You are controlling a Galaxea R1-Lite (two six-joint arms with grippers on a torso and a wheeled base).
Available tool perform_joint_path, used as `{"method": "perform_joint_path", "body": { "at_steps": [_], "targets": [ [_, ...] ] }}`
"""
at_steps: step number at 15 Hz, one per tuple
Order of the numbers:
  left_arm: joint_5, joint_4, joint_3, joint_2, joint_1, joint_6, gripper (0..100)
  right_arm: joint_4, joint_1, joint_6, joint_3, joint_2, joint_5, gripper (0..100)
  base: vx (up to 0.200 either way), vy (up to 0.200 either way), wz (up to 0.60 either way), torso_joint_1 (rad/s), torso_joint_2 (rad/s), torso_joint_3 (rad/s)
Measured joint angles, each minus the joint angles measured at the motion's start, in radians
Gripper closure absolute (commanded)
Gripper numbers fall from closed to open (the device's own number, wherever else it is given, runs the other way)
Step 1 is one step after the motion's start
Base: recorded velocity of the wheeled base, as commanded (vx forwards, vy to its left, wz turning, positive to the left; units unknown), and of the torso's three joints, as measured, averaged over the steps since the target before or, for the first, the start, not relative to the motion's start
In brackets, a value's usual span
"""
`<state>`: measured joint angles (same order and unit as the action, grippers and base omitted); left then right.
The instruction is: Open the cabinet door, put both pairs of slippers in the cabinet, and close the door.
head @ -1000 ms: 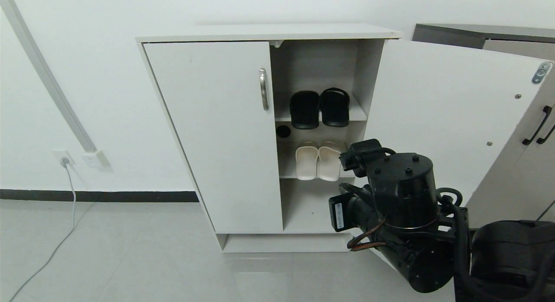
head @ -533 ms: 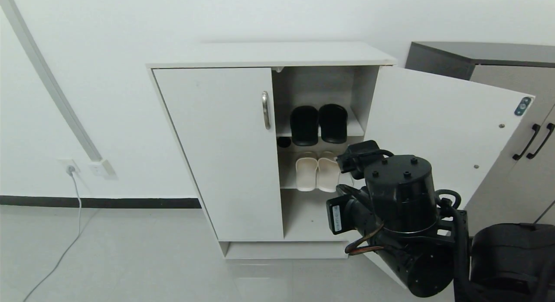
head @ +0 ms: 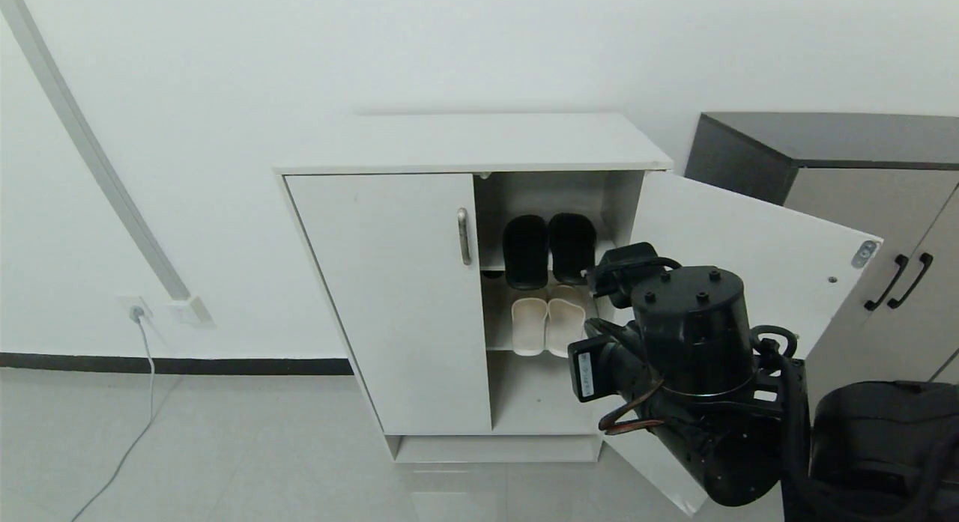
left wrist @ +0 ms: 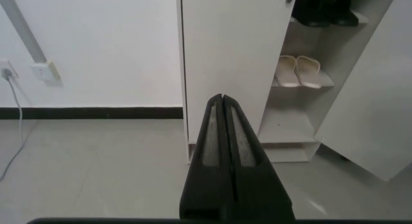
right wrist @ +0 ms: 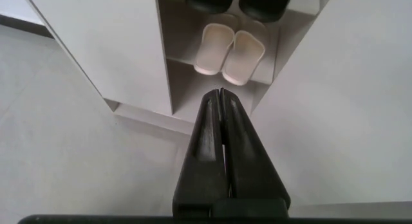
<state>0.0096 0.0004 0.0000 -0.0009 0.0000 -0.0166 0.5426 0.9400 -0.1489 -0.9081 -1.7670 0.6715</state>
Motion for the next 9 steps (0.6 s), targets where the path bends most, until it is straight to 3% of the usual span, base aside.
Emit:
{"method": "perform_joint_path", "body": {
  "at_steps": [9],
  "targets": [
    [-0.001, 0.000, 0.000, 0.000, 0.000, 0.000, 100, 0.000, -0.001, 0.000, 0.000, 0.000, 0.000, 100, 0.000, 0.000, 0.00, 0.191, -0.51, -0.314]
  ]
}}
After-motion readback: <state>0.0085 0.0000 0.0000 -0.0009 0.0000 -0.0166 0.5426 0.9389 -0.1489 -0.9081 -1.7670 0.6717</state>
